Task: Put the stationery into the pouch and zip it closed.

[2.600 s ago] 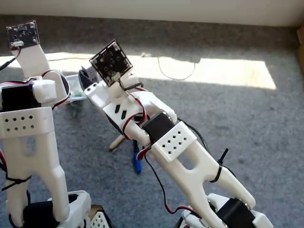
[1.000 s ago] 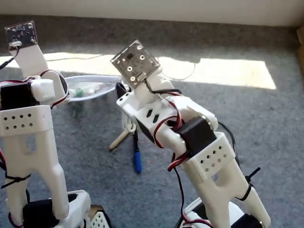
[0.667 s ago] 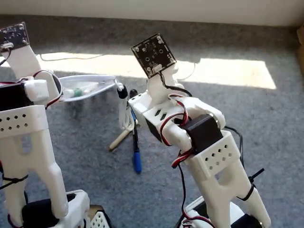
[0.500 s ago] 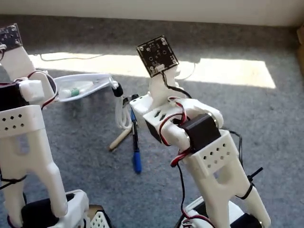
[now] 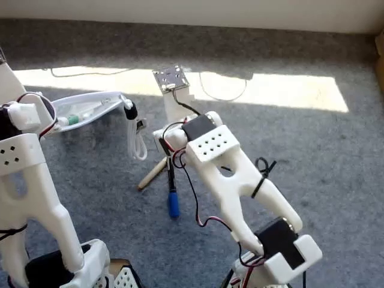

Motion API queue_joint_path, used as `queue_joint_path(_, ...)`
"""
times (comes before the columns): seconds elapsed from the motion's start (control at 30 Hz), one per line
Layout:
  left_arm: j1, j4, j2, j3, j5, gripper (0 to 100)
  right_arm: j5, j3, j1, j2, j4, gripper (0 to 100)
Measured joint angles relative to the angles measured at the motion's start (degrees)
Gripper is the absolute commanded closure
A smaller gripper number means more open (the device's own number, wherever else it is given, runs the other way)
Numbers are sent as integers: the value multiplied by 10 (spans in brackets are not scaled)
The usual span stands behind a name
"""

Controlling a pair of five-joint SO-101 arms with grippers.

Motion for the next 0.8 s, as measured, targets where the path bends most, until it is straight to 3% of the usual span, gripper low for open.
queue_joint_path(0.8, 0, 0, 0, 0, 0, 993, 0, 0, 0, 162, -127, 847)
